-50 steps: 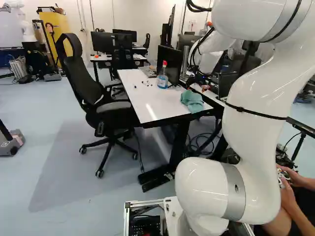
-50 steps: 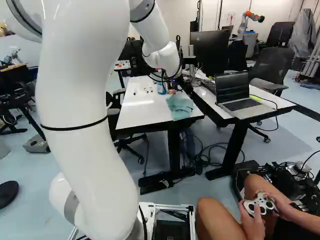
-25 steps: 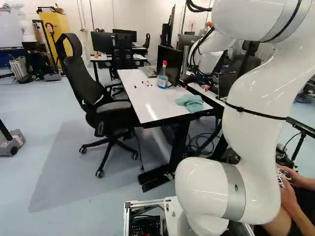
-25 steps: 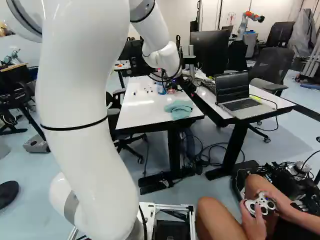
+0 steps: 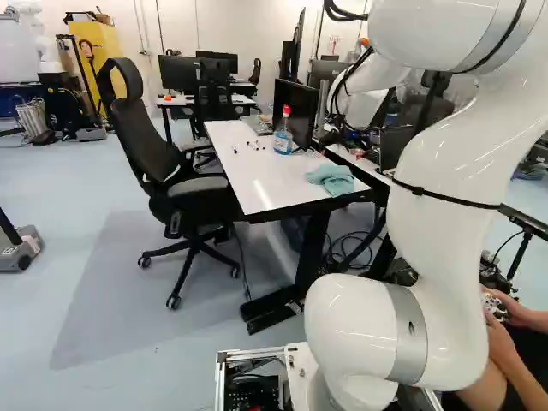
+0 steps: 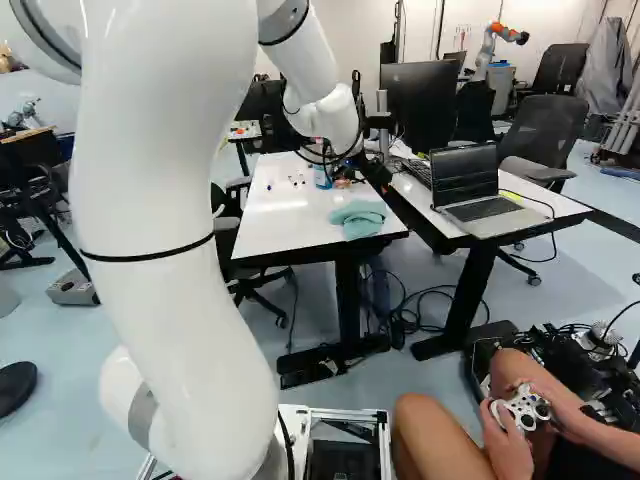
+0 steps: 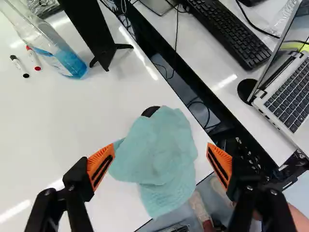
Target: Clean the table with the green towel
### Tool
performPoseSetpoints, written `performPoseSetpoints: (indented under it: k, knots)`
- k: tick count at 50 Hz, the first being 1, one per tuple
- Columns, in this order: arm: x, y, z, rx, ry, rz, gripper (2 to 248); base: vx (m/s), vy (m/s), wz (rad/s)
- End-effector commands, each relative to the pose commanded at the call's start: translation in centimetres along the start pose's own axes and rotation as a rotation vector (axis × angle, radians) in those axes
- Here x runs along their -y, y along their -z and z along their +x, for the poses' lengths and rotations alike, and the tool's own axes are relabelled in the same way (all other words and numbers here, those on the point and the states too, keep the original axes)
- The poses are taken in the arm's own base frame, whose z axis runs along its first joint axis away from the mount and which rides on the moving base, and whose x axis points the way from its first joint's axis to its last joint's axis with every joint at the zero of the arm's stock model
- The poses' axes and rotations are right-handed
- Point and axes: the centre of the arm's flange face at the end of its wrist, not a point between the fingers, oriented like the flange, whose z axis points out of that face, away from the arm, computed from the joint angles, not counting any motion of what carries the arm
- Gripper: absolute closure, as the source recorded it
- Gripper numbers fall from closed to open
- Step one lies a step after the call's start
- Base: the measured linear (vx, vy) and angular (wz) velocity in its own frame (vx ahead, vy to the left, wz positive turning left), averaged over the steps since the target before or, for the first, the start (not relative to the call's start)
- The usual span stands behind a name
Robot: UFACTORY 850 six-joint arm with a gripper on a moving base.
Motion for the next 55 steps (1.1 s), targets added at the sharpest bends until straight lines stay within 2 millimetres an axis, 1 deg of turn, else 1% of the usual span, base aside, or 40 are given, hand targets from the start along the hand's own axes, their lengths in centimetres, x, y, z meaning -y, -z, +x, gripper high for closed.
performPoseSetpoints:
  k: [14, 28, 42, 55]
  knots:
    - [0.6, 0.1, -1.0, -0.021, 0.009, 0.007, 3, 0.000, 0.000, 0.000]
    - [1.6, 0.4, -2.5, -0.053, 0.023, 0.018, 3, 0.000, 0.000, 0.000]
    - [2.8, 0.7, -4.8, -0.098, 0.041, 0.034, 3, 0.000, 0.000, 0.000]
    - [4.1, 1.2, -7.5, -0.149, 0.061, 0.054, 3, 0.000, 0.000, 0.000]
